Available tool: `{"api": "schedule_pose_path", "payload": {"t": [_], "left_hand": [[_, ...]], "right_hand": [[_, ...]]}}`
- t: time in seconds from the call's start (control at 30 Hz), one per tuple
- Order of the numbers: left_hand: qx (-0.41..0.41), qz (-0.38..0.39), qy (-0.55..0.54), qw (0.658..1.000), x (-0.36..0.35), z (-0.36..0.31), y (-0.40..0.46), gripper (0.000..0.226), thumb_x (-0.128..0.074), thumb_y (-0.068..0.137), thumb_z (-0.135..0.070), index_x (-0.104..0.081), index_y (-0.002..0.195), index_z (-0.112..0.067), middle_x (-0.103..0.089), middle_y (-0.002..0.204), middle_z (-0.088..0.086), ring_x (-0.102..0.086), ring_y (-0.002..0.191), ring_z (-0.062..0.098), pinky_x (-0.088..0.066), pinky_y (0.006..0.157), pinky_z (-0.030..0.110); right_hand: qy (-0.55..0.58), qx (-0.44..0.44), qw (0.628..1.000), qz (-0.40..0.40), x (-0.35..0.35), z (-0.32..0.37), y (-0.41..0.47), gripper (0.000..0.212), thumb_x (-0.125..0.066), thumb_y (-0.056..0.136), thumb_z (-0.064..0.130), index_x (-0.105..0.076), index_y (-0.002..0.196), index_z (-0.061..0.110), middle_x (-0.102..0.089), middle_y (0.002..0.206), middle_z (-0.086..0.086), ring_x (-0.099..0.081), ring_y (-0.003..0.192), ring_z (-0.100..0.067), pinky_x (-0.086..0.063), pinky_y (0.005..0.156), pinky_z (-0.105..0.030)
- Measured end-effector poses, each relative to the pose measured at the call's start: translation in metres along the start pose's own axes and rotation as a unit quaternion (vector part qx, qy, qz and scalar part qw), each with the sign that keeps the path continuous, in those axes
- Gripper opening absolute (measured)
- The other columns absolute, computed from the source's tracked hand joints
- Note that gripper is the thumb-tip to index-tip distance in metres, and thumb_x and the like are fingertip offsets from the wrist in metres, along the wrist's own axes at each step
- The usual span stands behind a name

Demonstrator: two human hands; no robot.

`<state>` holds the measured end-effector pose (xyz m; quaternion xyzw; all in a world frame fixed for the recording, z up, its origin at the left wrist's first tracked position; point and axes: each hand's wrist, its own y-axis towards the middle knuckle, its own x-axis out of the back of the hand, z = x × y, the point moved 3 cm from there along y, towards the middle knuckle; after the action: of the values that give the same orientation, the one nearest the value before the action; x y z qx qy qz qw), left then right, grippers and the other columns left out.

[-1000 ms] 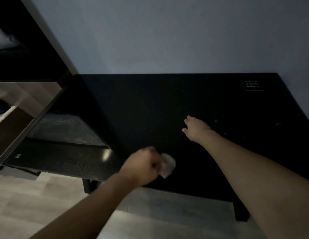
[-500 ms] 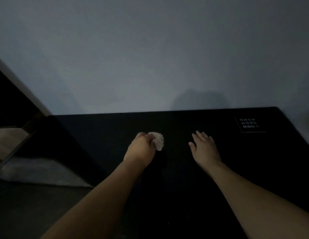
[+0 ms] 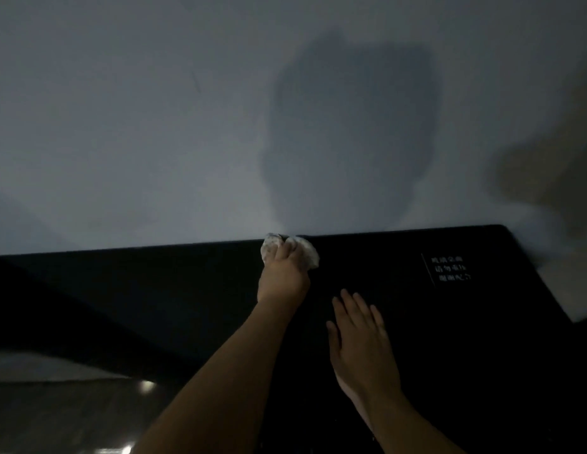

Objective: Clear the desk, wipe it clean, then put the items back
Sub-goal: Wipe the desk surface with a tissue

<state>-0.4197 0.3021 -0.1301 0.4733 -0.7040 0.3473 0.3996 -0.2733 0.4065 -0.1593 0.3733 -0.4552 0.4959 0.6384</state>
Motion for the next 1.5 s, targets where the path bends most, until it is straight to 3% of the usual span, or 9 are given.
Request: {"api": "schedule_pose_path", "payload": {"t": [0.13, 0.27, 0.47, 0.7, 0.9, 1.0, 1.13, 1.37, 1.5], "left_hand": [[-0.051, 0.039, 0.066, 0.996, 0.008, 0.005, 0.002, 0.047, -0.041, 0.099, -0.031, -0.041, 0.146, -0.023, -0.029, 0.156, -0.001, -0.027, 0.141, 0.028, -0.038, 0.107, 0.043], [-0.075, 0.088, 0.131, 0.985, 0.01, 0.001, -0.007, 0.051, -0.042, 0.097, -0.032, -0.038, 0.147, -0.019, -0.032, 0.15, 0.006, -0.034, 0.134, 0.034, -0.042, 0.1, 0.046], [-0.097, 0.155, 0.17, 0.968, 0.001, 0.011, -0.038, 0.064, -0.043, 0.091, -0.036, -0.029, 0.151, -0.02, -0.024, 0.154, 0.006, -0.027, 0.139, 0.037, -0.035, 0.11, 0.049], [-0.1, 0.118, 0.136, 0.979, 0.004, 0.016, -0.093, 0.062, -0.052, 0.09, -0.029, -0.033, 0.149, -0.023, -0.031, 0.149, 0.003, -0.033, 0.134, 0.032, -0.041, 0.1, 0.041], [-0.108, 0.119, 0.103, 0.982, 0.001, 0.019, -0.172, 0.054, -0.049, 0.096, -0.032, -0.033, 0.148, -0.031, -0.027, 0.149, -0.008, -0.031, 0.135, 0.022, -0.042, 0.101, 0.038], [-0.107, 0.11, 0.1, 0.983, -0.001, 0.017, -0.211, 0.053, -0.048, 0.096, -0.033, -0.034, 0.147, -0.034, -0.028, 0.148, -0.011, -0.031, 0.134, 0.019, -0.042, 0.102, 0.036], [-0.083, 0.108, 0.112, 0.984, -0.004, 0.014, -0.255, 0.053, -0.051, 0.093, -0.035, -0.038, 0.144, -0.037, -0.03, 0.149, -0.01, -0.031, 0.135, 0.02, -0.043, 0.101, 0.037], [-0.041, 0.135, 0.118, 0.983, -0.008, 0.003, -0.335, 0.054, -0.05, 0.093, -0.041, -0.037, 0.146, -0.035, -0.026, 0.152, -0.01, -0.025, 0.14, 0.018, -0.039, 0.107, 0.037], [-0.036, 0.151, 0.128, 0.98, -0.013, 0.004, -0.39, 0.056, -0.052, 0.093, -0.044, -0.037, 0.145, -0.036, -0.026, 0.153, -0.01, -0.026, 0.139, 0.019, -0.036, 0.11, 0.036]], "right_hand": [[-0.016, -0.02, 1.0, 0.016, 0.003, 0.003, 0.0, 0.055, -0.022, 0.099, 0.041, -0.061, 0.129, 0.018, -0.053, 0.142, 0.0, -0.047, 0.133, -0.016, -0.018, 0.111, -0.035], [-0.005, -0.013, 0.999, 0.03, 0.002, 0.003, -0.001, 0.061, -0.012, 0.098, 0.044, -0.047, 0.143, 0.019, -0.035, 0.155, 0.002, -0.026, 0.145, -0.014, -0.006, 0.116, -0.033], [0.005, -0.007, 1.0, 0.015, 0.006, 0.004, -0.004, 0.064, -0.01, 0.097, 0.045, -0.042, 0.146, 0.018, -0.032, 0.156, 0.0, -0.022, 0.146, -0.015, -0.012, 0.121, -0.037], [0.025, 0.007, 1.0, -0.001, 0.007, 0.002, -0.004, 0.05, -0.029, 0.103, 0.038, -0.039, 0.148, 0.018, -0.028, 0.158, 0.0, -0.019, 0.147, -0.015, -0.007, 0.121, -0.034], [0.064, -0.012, 0.992, 0.108, 0.027, 0.006, -0.007, 0.052, -0.035, 0.103, 0.034, -0.026, 0.152, 0.019, -0.015, 0.162, 0.003, -0.009, 0.149, -0.015, -0.004, 0.122, -0.036], [0.131, -0.053, 0.974, 0.178, 0.057, 0.0, -0.038, 0.056, -0.044, 0.101, 0.034, -0.025, 0.153, 0.022, -0.016, 0.161, 0.005, -0.015, 0.148, -0.018, -0.012, 0.12, -0.036], [0.059, -0.017, 0.975, 0.213, 0.083, 0.0, -0.12, 0.071, -0.057, 0.094, 0.04, -0.024, 0.153, 0.017, -0.012, 0.162, 0.002, -0.012, 0.148, -0.016, -0.017, 0.119, -0.036], [-0.059, 0.051, 0.935, 0.345, 0.075, 0.016, -0.234, 0.083, -0.06, 0.091, 0.046, -0.018, 0.153, 0.009, -0.009, 0.162, -0.007, -0.011, 0.148, -0.024, -0.018, 0.12, -0.04], [-0.111, 0.052, 0.941, 0.317, 0.063, 0.014, -0.252, 0.079, -0.055, 0.093, 0.048, -0.021, 0.152, 0.008, -0.013, 0.161, -0.009, -0.017, 0.146, -0.025, -0.013, 0.12, -0.043]]}}
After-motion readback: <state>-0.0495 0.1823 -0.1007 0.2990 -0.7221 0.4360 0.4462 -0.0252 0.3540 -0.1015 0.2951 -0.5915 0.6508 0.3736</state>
